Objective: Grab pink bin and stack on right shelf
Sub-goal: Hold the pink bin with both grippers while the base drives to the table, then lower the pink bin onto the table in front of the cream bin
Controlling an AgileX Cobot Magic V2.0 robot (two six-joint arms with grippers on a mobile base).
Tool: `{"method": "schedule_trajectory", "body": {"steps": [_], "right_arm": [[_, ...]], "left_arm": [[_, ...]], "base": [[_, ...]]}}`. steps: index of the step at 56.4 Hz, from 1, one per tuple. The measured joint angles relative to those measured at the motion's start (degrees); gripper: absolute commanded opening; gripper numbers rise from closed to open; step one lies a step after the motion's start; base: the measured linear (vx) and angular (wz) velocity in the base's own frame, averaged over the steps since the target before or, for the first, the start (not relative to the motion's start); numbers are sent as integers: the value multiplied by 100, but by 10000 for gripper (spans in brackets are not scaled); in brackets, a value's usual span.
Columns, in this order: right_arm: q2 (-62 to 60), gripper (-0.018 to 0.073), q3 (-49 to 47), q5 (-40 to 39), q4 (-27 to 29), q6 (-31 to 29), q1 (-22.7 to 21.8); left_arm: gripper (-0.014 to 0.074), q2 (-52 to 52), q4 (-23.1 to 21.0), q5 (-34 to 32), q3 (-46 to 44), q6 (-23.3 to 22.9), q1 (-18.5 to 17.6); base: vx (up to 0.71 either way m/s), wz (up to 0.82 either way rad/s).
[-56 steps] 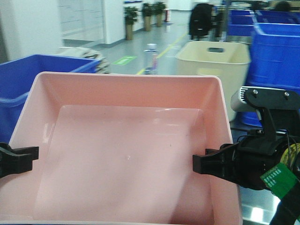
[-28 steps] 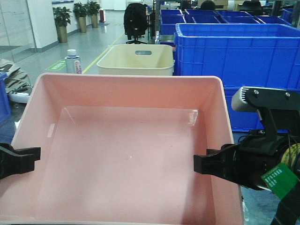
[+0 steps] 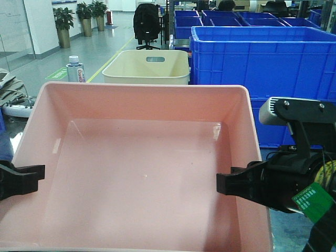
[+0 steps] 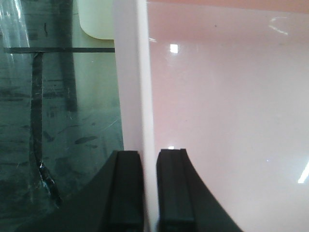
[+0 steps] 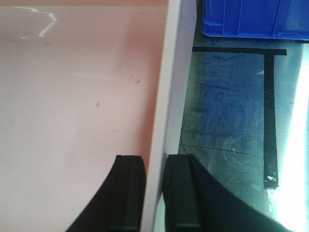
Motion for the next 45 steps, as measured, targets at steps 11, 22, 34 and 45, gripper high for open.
{"method": "schedule_trajectory", "body": {"steps": [11,22,34,45], "right_arm": [[0,-8,0,0,0,1,0],[0,-8,0,-25,-6,1,0],[13,-8,0,-86,-58,25,0],[457,-6,-27,-219,-688,377,0]], "left_arm": [[-1,0,5,0,0,0,0],[-1,0,5,0,0,0,0],[-1,0,16,-165,0,0,0],[3,334,118,-665,0,41,0]], "base": [[0,0],[0,0],[0,0],[0,0]]}}
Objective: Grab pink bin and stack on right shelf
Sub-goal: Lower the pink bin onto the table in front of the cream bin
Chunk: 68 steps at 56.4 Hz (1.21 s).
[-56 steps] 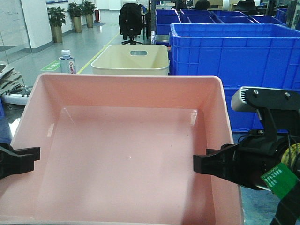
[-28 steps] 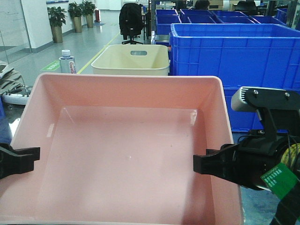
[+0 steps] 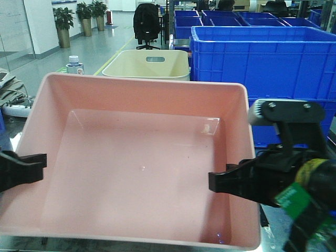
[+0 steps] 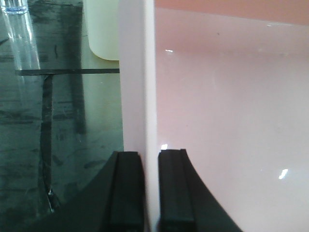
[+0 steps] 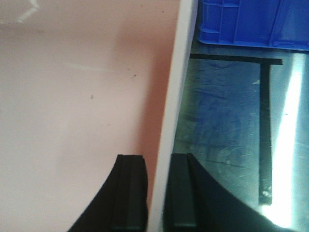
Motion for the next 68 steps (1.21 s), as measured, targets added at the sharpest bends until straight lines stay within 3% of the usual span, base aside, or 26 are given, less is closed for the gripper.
{"method": "schedule_trajectory", "body": {"steps": [16,28,46,57,68], "right_arm": [[919,56,-7,-74,-1418,1128,0],[1230,104,-7,-117,-1634,1580,-31],[1294,115,-7,-332,-2088,2389,-49],[1442,230,-7,-487,-2508,2857,-67],[1572,421,-7,-676,-2641,2929,-67]], "left_arm": [[72,1243,150,-634,0,0,0],[149,1726,160,-690,0,0,0],[170,1767,198,-1001,0,0,6],[263,1767,256,-1120,0,212,6],[378,1773,288,-1183,0,293,28]], "base": [[0,0],[0,0],[0,0],[0,0],[0,0]]}}
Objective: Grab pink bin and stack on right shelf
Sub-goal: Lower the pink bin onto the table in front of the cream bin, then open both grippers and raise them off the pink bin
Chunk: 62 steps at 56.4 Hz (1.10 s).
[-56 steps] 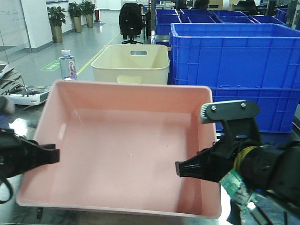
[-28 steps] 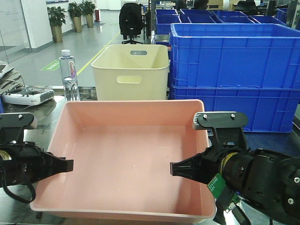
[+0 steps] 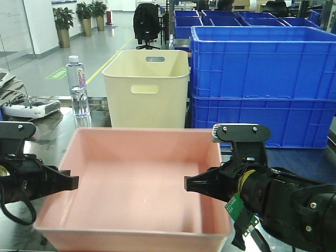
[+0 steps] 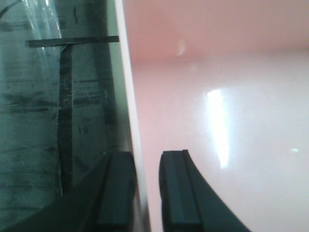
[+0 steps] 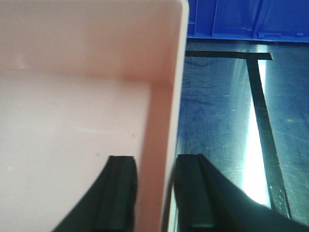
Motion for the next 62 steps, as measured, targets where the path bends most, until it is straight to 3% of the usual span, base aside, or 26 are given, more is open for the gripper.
{"method": "schedule_trajectory", "body": {"steps": [8,21,28,33,39,43,52,62], "right_arm": [[71,516,0,-41,-31,112,0],[-19,518,0,27,-155,142,0],[-398,464,0,63,-179,136,0],[-872,365,0,88,-179,16,0],[-1582,137,0,130,60,-881,0],[-2042,-6,0,221,404,-1714,0],[-3066,-14,231,620,1254,-3619,0],[-4189,-13,1558,510,1364,-4107,0]], "left_arm": [[419,0,0,-68,0,6,0],[405,-139,0,-191,-108,11,0],[331,-550,2,-42,-318,11,0],[199,-966,45,151,-387,41,0],[1,-1613,333,665,-399,168,0],[-11,-2001,521,908,-316,237,0],[-9,-3087,634,965,520,271,0],[-9,-4413,643,1004,1973,277,0]], "base": [[0,0],[0,0],[0,0],[0,0],[0,0],[0,0],[0,0],[0,0]]}}
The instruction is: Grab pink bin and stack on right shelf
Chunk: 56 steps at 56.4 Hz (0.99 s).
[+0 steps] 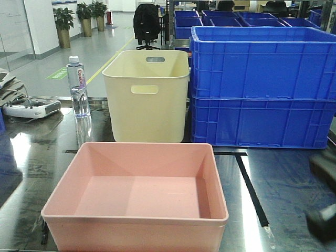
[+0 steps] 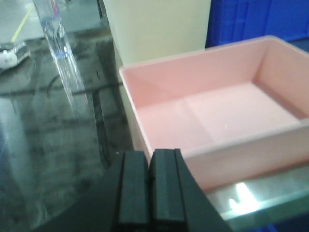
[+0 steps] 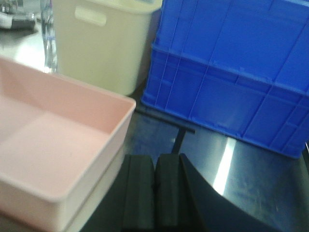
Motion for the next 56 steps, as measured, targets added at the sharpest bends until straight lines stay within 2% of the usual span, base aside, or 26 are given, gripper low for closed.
{"method": "schedule_trajectory", "body": {"steps": [7,17,50,56], "right_arm": [[-659,-13,786,-330,-406,152,0],[-1034,-11,1215,-426,-609,758,0],[-1055,-11,1245,-468,-694,882,0],[-1055,-11,1245,-468,-699,882,0]], "left_arm": [[-9,-1017,-10,5,878,6,0],[-8,-1653,-10,30,1253,6,0],[-8,-1731,-10,42,1288,6,0],[-8,-2040,265,-212,1678,28,72]], "base": [[0,0],[0,0],[0,0],[0,0]]}}
